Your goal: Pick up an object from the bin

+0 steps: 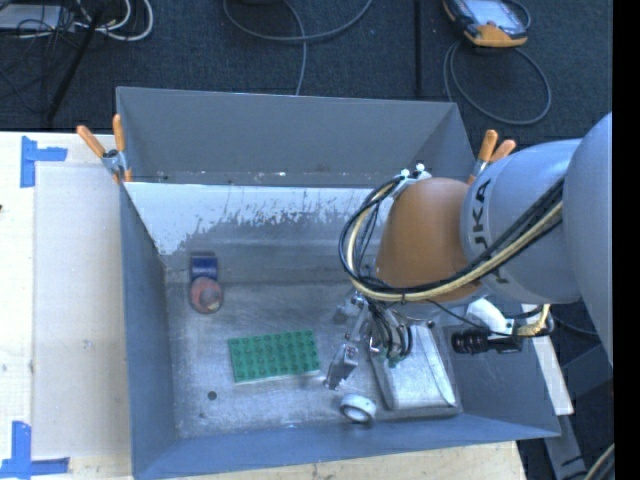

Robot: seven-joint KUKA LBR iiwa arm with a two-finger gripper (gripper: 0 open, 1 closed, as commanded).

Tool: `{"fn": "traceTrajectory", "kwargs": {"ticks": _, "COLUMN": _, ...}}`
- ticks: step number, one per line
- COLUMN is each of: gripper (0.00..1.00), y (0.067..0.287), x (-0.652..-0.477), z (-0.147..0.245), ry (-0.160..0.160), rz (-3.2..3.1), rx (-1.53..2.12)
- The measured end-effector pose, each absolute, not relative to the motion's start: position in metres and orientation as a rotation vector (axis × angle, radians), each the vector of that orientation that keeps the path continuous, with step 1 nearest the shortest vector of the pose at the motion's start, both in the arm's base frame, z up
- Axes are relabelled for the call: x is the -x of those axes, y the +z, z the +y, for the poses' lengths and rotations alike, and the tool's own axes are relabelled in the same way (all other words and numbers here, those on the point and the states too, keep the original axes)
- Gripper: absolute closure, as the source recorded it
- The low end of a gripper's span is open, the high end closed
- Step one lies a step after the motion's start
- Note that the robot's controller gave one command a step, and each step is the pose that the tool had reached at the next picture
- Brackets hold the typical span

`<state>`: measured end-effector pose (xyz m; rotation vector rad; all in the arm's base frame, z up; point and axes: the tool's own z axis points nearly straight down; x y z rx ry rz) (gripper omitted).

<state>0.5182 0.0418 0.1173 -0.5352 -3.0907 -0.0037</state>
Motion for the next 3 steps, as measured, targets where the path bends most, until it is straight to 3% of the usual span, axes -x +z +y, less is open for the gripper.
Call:
{"fn": "traceTrajectory", "kwargs": {"ticks": 1, "gripper": 0.00, "y": 0.070, "x": -0.538, "z": 0.070, "ry": 0.001, "rz": -3.103, "rx": 0.501}}
{"fn": "traceTrajectory", "kwargs": {"ticks": 2, "gripper": 1.00, "y": 0.073, "x": -0.538, "z": 0.070, "ry": -0.001, "rz": -3.104, "rx": 0.504}}
{"fn": "traceTrajectory", "kwargs": {"ticks": 3, "gripper": 1.00, "y": 0.207, "x": -0.527, "z": 0.076, "ry": -0.001, "rz": -3.142, "rx": 0.192}}
